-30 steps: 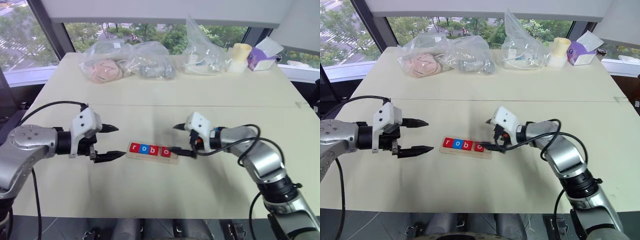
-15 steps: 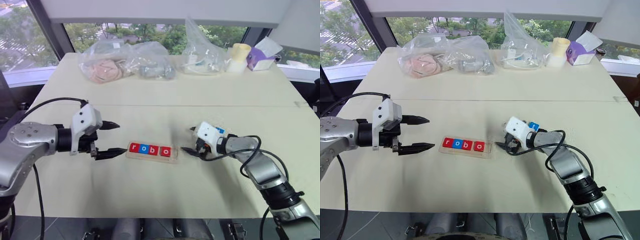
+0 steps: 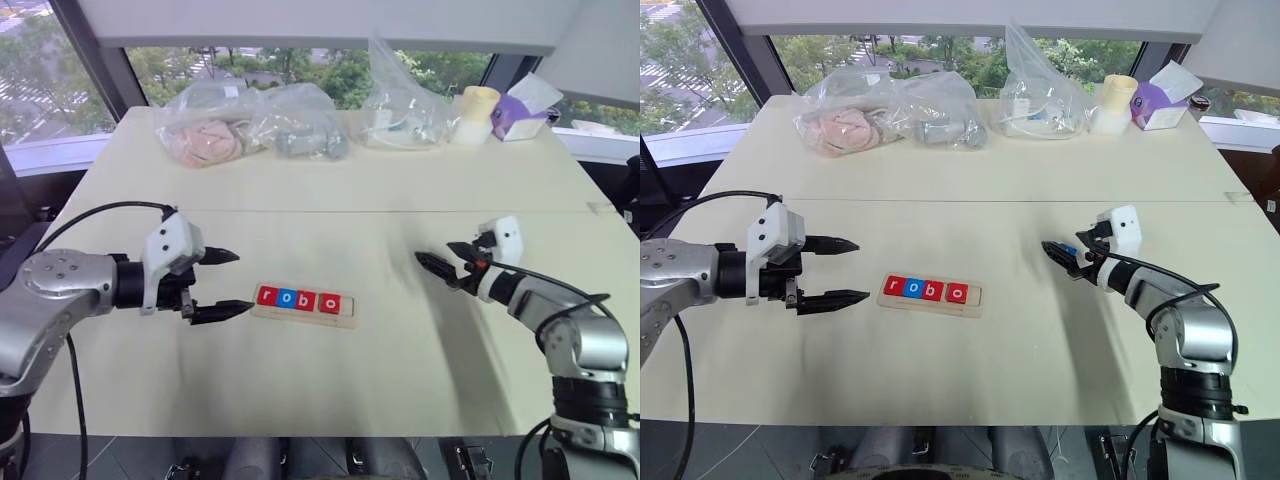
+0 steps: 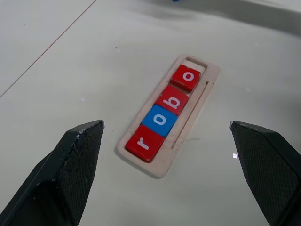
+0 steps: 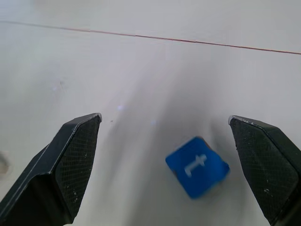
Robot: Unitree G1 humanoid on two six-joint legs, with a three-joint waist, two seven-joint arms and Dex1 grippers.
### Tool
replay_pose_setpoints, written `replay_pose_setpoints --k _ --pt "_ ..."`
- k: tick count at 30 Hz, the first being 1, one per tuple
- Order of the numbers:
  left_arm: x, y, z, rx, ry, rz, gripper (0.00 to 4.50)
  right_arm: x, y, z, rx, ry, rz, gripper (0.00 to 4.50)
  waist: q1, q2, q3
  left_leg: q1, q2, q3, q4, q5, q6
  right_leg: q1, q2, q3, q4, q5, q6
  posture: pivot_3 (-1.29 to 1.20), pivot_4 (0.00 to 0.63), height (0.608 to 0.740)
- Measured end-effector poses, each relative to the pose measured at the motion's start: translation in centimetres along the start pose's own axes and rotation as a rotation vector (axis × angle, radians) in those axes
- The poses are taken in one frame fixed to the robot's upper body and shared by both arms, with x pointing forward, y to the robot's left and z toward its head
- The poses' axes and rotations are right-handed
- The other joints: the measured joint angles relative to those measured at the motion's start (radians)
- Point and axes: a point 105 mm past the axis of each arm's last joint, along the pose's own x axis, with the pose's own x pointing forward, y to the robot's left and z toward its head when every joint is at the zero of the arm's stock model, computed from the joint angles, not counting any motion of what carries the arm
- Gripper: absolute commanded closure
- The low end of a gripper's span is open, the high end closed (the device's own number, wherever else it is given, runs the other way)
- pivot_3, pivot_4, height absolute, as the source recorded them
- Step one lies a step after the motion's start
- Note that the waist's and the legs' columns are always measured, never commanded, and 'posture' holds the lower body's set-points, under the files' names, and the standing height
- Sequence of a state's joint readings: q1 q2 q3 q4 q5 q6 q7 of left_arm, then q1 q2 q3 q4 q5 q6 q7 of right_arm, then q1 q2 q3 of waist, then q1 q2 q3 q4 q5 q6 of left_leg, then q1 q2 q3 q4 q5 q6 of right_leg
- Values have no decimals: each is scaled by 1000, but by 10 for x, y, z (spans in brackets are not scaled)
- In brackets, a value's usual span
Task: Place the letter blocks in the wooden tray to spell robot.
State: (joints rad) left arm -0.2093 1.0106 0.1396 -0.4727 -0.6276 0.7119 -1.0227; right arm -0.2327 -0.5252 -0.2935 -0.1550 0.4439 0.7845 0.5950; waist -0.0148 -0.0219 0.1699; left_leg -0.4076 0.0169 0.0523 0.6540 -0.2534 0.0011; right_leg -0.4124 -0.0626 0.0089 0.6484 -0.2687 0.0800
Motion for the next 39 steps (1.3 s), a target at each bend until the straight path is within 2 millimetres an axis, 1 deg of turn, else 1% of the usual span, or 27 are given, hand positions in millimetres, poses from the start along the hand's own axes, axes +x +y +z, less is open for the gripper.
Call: replay_pose_setpoints --k 3,5,7,11,15,19,25,26,28,30,31,32,37,39 --pt "1 0 -1 -4 -4 -1 0 -7 -4 -11 36 37 -79 33 1 0 0 0 0 0 0 0 0 0 0 0 0 0 0 0 150 739" --pt "2 1 -2 -11 -6 -3 0 -7 3 -16 84 52 -110 33 -2 0 0 0 0 0 0 0 0 -1 0 1 0 0 0 0 150 739" --pt "2 2 0 -6 -11 0 0 -4 11 -21 128 72 -142 33 -3 0 0 0 0 0 0 0 0 -1 0 1 0 0 0 0 150 739" --pt "6 1 1 -8 -27 -8 0 6 25 -26 226 104 -267 33 -2 0 0 -1 0 0 0 0 0 -2 0 1 0 0 0 0 150 739" --pt "10 0 -2 -17 -24 -15 0 16 33 -26 273 120 -352 33 -2 0 0 -1 0 0 -1 0 0 -3 -1 1 -1 0 -1 0 150 739" --pt "11 1 -2 -19 -28 0 0 21 28 -25 238 130 -439 33 -3 0 0 -1 0 1 -2 0 0 -2 -2 1 -1 0 -1 0 150 739" --pt "13 2 -3 -25 -37 15 0 35 16 -27 138 124 -535 33 -4 -1 -1 0 0 1 -2 0 0 -1 -1 1 -1 0 -1 0 150 739" --pt "14 2 -3 -27 -40 17 0 37 14 -27 125 120 -549 269 -4 -1 -1 0 0 1 -2 0 0 -1 -1 1 -1 0 -1 0 150 739" --pt "14 2 -3 -30 -40 21 0 39 11 -28 108 116 -572 930 -4 -2 -1 0 0 1 -1 0 0 0 -1 1 -2 0 -1 0 150 739" --pt "14 1 -6 -37 -34 24 0 39 10 -28 101 113 -584 1934 -5 -2 -1 0 0 1 -1 0 0 0 -1 1 -2 0 -1 0 150 739" --pt "15 0 -7 -39 -33 25 0 39 9 -28 98 114 -588 2512 -5 -2 -1 0 0 0 -1 0 0 0 -1 1 -2 0 -1 0 150 739" --pt "15 0 -7 -37 -35 24 0 39 10 -28 96 111 -587 2891 -5 -2 -1 0 0 0 -2 0 0 -1 -1 1 -1 0 -1 0 150 739" --pt "15 -2 -4 -25 -38 15 0 34 8 -25 78 110 -560 2920 -3 -1 -1 0 0 0 -2 0 0 -1 -1 1 -2 0 -1 0 150 739" --pt "14 -2 0 -11 -41 6 0 24 7 -22 56 118 -530 2920 1 0 -1 -2 -1 0 -2 0 0 -3 -1 1 -2 0 -1 0 150 739"
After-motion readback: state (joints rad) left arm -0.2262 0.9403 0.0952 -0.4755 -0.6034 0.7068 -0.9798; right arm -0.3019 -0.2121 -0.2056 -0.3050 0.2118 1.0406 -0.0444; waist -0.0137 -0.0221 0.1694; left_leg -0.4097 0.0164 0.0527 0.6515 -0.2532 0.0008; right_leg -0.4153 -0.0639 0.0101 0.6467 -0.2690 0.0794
